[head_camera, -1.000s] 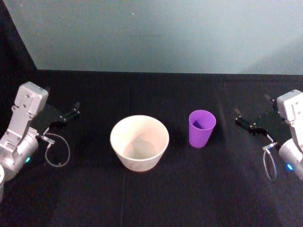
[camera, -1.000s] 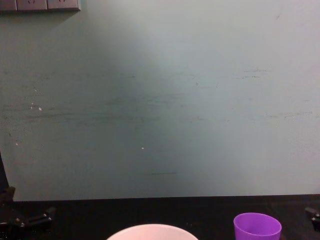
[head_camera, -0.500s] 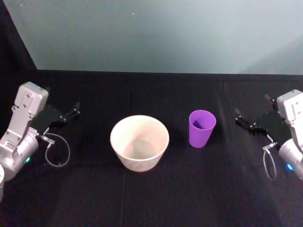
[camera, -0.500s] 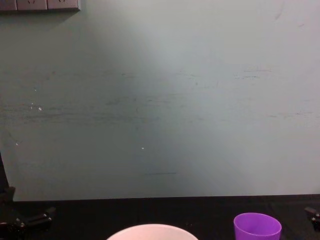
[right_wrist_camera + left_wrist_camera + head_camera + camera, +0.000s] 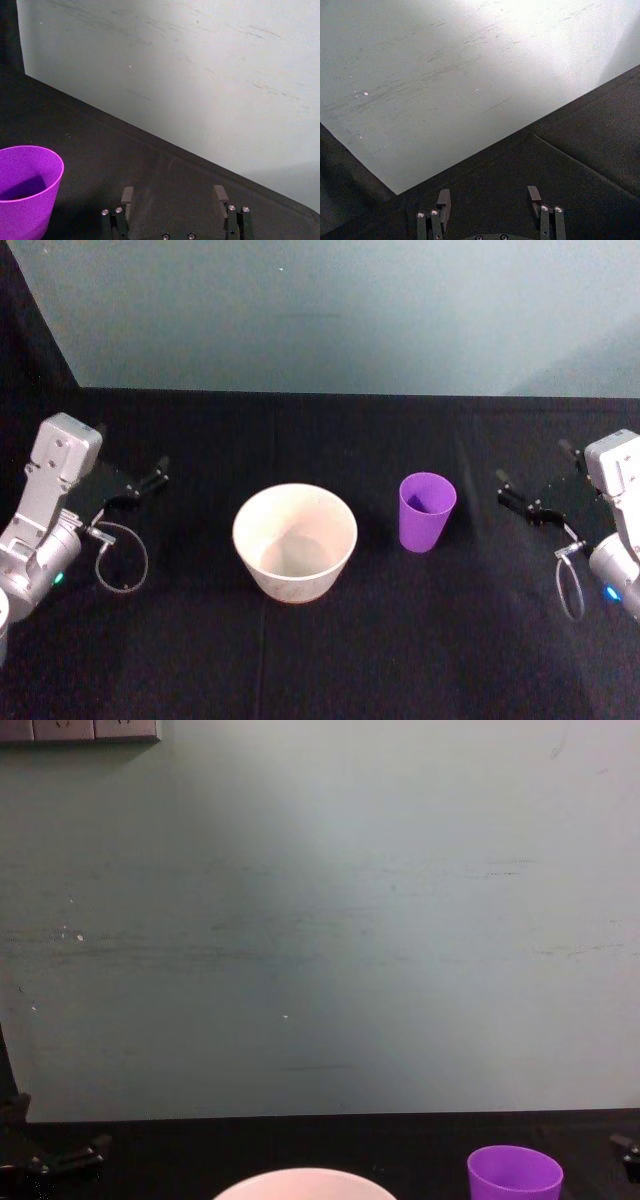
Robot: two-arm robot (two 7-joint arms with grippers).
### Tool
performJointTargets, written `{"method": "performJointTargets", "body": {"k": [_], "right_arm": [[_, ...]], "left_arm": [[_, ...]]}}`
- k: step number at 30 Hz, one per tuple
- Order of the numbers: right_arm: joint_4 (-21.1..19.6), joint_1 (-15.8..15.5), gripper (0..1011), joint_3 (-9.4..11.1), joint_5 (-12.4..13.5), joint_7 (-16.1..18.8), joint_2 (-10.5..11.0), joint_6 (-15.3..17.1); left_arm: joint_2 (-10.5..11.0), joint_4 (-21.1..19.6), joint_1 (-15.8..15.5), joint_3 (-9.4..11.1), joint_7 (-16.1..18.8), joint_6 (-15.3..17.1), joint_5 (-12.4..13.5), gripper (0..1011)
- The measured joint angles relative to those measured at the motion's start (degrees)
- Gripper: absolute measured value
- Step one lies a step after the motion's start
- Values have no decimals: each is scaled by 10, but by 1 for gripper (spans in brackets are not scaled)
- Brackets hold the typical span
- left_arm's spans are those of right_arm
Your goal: Pick up the cup and pour the mung beans from the cup into the bowl.
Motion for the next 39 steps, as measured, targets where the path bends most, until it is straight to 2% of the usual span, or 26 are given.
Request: {"method": "performJointTargets", "body": {"k": [6, 11, 17, 23, 32, 39], "right_arm": [[-2, -2, 1003, 0, -2, 4, 2, 0], [-22, -19, 1003, 1, 5, 39, 12, 4], [-50, -38, 1003, 2, 19, 66, 14, 16], [-61, -53, 1003, 4, 45, 90, -5, 26], [-61, -61, 1003, 2, 45, 104, -26, 36], [-42, -47, 1003, -3, 42, 121, -55, 33]], "left_arm": [[0, 0, 0, 0, 0, 0, 0, 1000], [0, 0, 0, 0, 0, 0, 0, 1000], [0, 0, 0, 0, 0, 0, 0, 1000], [0, 0, 0, 0, 0, 0, 0, 1000], [0, 0, 0, 0, 0, 0, 0, 1000], [0, 0, 0, 0, 0, 0, 0, 1000]]}}
